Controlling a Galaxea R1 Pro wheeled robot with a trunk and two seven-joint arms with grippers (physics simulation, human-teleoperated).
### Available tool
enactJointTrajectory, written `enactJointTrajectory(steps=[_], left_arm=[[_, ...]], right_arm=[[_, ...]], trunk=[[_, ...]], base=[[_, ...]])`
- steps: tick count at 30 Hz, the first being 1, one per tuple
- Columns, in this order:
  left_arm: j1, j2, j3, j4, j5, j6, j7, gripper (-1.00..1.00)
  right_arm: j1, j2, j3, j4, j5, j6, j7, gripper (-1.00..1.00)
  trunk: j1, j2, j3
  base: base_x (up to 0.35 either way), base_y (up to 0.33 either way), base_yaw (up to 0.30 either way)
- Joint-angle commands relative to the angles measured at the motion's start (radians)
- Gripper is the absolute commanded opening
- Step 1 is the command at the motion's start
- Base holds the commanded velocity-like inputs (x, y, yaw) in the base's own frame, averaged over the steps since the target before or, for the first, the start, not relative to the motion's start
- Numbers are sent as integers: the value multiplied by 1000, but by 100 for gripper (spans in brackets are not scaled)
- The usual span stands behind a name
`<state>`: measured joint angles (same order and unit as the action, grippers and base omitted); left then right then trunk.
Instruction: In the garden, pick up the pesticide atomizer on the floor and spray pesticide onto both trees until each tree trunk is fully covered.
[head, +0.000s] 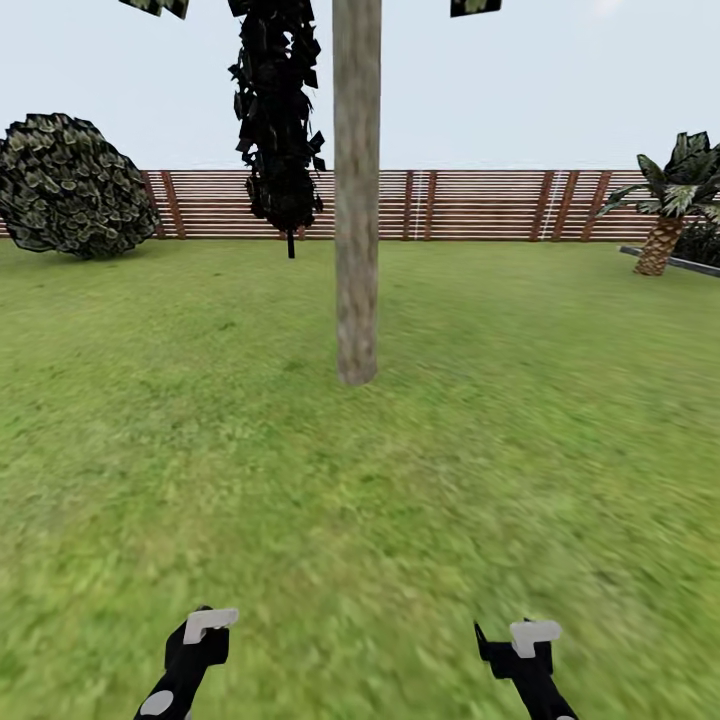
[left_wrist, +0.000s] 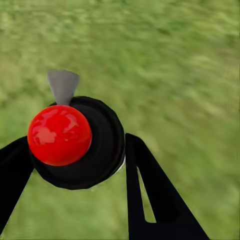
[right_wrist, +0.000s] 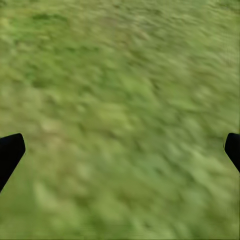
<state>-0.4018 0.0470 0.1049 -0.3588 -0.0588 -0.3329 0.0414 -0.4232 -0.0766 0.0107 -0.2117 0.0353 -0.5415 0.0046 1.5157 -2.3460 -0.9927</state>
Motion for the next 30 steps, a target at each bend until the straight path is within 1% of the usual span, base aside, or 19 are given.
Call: enactJointTrajectory(steps=[1, 30], left_arm=[[0, 0, 0, 0, 0, 0, 0, -100], [0, 0, 0, 0, -1, 0, 0, -100]], right_arm=[[0, 0, 0, 0, 0, 0, 0, 100], [0, 0, 0, 0, 0, 0, 0, 100]], trunk=[[0, 0, 0], [0, 0, 0]], base=[[339, 104, 0], [338, 99, 0]])
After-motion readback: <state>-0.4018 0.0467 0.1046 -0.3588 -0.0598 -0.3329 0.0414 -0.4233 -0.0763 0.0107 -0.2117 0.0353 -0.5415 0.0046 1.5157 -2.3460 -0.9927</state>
